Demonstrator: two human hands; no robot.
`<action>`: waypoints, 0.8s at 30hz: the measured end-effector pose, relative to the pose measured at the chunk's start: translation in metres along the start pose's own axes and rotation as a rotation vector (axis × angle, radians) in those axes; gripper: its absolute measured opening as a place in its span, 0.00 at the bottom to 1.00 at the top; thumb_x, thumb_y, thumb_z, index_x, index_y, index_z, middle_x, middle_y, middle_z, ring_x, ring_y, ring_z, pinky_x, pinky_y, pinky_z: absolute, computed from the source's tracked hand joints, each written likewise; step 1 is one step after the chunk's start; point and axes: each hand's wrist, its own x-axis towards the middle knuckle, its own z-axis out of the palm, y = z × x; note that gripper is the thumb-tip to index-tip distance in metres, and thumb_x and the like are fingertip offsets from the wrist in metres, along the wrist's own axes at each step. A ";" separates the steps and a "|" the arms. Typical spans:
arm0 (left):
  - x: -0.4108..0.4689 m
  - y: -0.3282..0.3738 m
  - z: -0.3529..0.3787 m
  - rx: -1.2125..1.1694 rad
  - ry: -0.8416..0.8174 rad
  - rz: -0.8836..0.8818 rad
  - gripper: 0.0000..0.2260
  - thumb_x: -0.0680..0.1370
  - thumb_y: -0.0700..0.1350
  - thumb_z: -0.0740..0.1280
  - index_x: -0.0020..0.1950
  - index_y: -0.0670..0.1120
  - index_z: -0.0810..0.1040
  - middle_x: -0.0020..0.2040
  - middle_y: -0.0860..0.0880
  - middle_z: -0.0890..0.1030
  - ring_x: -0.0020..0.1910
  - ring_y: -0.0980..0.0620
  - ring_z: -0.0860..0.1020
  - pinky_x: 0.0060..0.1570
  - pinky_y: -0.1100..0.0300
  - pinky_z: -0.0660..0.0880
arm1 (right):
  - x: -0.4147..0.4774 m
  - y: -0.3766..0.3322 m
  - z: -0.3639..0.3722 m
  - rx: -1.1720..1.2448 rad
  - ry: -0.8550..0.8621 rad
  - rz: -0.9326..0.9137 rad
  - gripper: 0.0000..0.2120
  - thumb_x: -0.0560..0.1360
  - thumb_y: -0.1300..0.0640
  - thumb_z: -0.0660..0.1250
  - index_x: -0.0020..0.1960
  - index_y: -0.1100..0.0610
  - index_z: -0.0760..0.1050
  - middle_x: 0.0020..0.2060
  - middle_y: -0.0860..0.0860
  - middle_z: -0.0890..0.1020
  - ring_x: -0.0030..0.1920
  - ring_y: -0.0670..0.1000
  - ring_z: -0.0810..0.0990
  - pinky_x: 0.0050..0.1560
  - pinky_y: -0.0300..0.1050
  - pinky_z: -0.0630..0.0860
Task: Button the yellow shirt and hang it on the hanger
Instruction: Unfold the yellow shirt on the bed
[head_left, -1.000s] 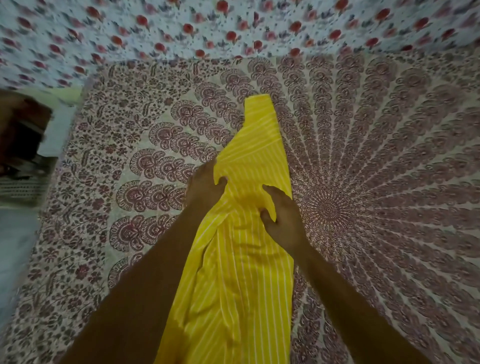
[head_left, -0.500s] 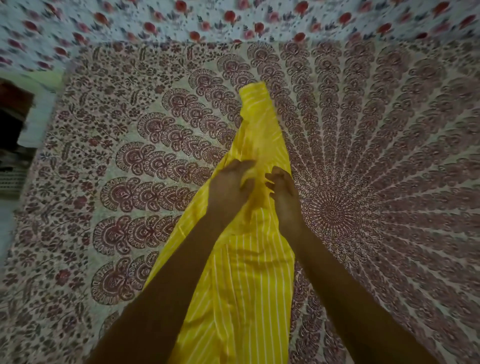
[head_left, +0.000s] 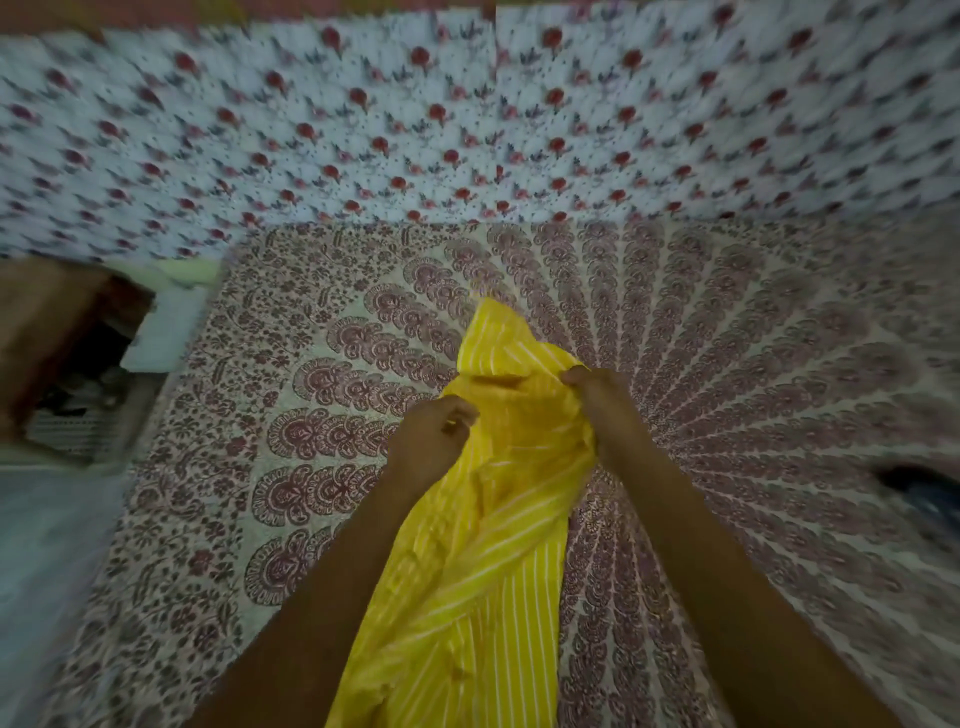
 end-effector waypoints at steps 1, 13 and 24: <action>-0.005 0.005 -0.009 0.051 0.006 -0.041 0.09 0.73 0.34 0.65 0.49 0.42 0.81 0.49 0.45 0.83 0.48 0.52 0.81 0.49 0.64 0.73 | -0.017 -0.015 -0.005 -0.026 -0.020 -0.033 0.08 0.74 0.58 0.64 0.37 0.53 0.71 0.36 0.51 0.76 0.36 0.51 0.75 0.44 0.48 0.74; -0.086 0.146 -0.046 -0.216 0.160 -0.035 0.05 0.76 0.36 0.62 0.46 0.44 0.77 0.49 0.41 0.80 0.50 0.42 0.78 0.44 0.56 0.72 | -0.231 -0.141 -0.084 -0.923 -0.073 -0.683 0.26 0.71 0.56 0.71 0.67 0.58 0.68 0.65 0.53 0.74 0.66 0.54 0.70 0.62 0.45 0.67; -0.187 0.285 -0.054 -0.203 -0.632 0.055 0.20 0.81 0.37 0.52 0.72 0.35 0.57 0.73 0.34 0.60 0.66 0.36 0.68 0.64 0.44 0.65 | -0.407 -0.200 -0.148 -0.477 -0.037 -1.048 0.12 0.76 0.59 0.63 0.34 0.53 0.75 0.23 0.41 0.76 0.26 0.36 0.74 0.29 0.30 0.69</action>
